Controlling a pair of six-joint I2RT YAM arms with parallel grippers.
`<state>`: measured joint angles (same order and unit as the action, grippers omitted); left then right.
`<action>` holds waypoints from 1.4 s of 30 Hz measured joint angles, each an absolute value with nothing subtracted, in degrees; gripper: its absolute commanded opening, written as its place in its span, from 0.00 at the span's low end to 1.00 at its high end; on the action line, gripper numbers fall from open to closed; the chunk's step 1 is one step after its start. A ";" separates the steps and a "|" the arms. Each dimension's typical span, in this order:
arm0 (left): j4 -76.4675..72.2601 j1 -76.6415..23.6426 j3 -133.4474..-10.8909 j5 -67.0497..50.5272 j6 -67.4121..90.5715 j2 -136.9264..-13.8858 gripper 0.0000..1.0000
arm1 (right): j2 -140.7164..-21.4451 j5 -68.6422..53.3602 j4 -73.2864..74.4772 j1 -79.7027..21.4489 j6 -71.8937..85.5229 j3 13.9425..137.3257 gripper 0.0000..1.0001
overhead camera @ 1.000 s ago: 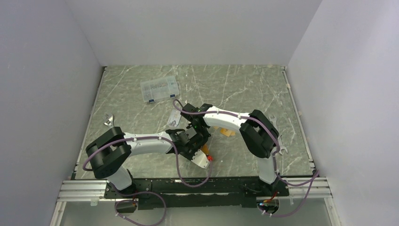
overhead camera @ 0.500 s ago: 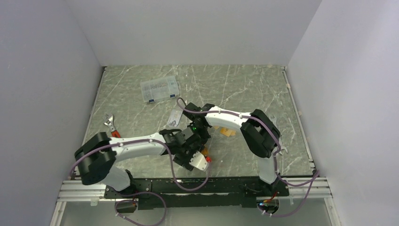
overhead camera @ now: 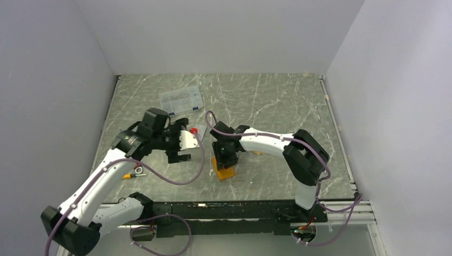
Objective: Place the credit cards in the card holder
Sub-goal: Close the card holder at the center of the board, then reset both arms
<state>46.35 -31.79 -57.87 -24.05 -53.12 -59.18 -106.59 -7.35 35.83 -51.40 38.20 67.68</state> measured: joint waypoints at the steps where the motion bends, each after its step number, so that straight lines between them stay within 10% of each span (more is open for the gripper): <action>1: 46.98 -29.89 -57.91 -24.34 -52.73 -57.95 1.00 | -105.93 -6.46 35.18 -51.99 38.72 67.35 0.46; 10: 51.96 -12.47 -60.62 -27.88 -48.40 -56.36 0.99 | -102.74 1.63 34.96 -54.17 39.88 67.64 0.58; 18: 51.05 2.52 -67.18 -34.87 -40.64 -58.48 0.99 | -96.60 5.74 41.19 -54.08 38.30 73.63 0.99; 28: 47.37 6.20 -66.87 -31.79 -28.82 -60.10 0.96 | -86.37 7.14 43.35 -51.03 32.12 84.05 1.00; 42: 34.52 13.56 -52.25 -30.79 -22.39 -70.39 0.99 | -63.05 20.16 16.43 -14.15 26.20 40.60 1.00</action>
<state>34.52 13.56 -52.25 -30.79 -22.39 -70.39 -63.05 20.16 16.43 -14.15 26.20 40.60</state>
